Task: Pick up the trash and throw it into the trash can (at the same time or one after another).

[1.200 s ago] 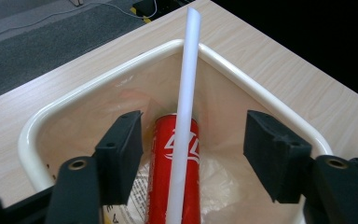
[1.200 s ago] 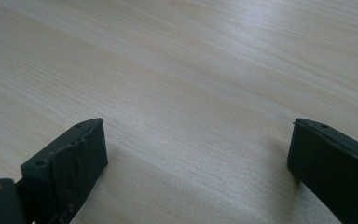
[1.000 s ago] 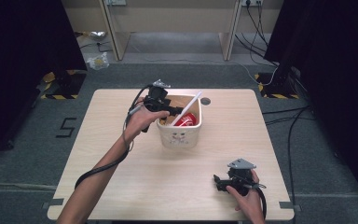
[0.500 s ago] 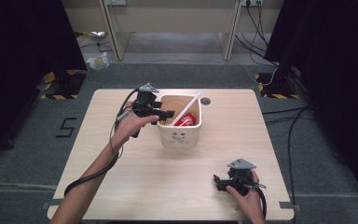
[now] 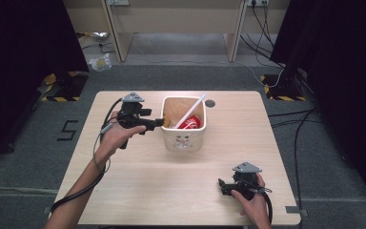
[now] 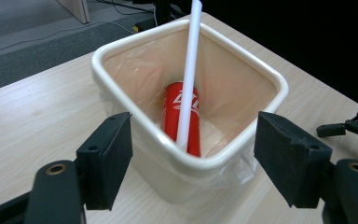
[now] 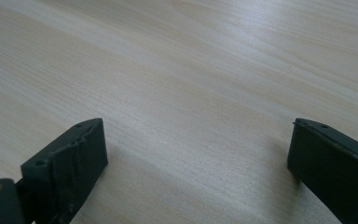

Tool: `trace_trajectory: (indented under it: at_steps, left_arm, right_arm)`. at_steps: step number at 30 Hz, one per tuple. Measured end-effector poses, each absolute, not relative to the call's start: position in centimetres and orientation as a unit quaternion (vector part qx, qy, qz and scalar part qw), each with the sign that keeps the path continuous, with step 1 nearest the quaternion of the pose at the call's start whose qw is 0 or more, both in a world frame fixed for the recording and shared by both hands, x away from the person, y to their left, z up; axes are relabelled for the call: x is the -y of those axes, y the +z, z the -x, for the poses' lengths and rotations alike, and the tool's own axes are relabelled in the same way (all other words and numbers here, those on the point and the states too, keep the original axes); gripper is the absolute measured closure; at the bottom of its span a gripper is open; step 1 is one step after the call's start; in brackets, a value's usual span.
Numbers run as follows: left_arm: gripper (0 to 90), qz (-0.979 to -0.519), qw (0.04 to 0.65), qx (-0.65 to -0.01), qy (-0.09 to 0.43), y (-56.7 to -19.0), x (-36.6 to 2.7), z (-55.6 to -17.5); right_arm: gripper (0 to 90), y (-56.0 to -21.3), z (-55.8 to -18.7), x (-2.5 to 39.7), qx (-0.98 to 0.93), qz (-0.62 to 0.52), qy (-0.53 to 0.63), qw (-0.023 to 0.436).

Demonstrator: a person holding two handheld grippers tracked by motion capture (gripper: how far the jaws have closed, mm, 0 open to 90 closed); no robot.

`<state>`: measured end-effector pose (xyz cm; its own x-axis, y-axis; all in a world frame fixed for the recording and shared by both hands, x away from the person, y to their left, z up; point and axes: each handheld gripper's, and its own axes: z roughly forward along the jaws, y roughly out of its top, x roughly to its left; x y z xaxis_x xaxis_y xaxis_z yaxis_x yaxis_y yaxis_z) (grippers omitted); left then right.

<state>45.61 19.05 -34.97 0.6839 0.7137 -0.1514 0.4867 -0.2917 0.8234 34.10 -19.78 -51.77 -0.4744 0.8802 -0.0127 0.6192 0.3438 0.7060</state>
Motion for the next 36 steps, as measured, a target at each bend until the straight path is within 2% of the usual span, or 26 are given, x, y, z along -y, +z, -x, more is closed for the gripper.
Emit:
trace_trajectory:
  at_steps: [15, 36]
  left_arm:
    - [27.1, -0.778, 0.456, -0.409, 0.141, -37.9, -23.2, -43.4]
    - [26.8, -0.768, 0.455, -0.426, 0.146, -43.3, -25.7, -41.4]
  right_arm:
    - [5.0, -51.8, -34.1, 19.8, -0.795, -0.472, 0.324, 0.200]
    - [5.0, -51.8, -34.1, 19.7, -0.794, -0.474, 0.324, 0.201]
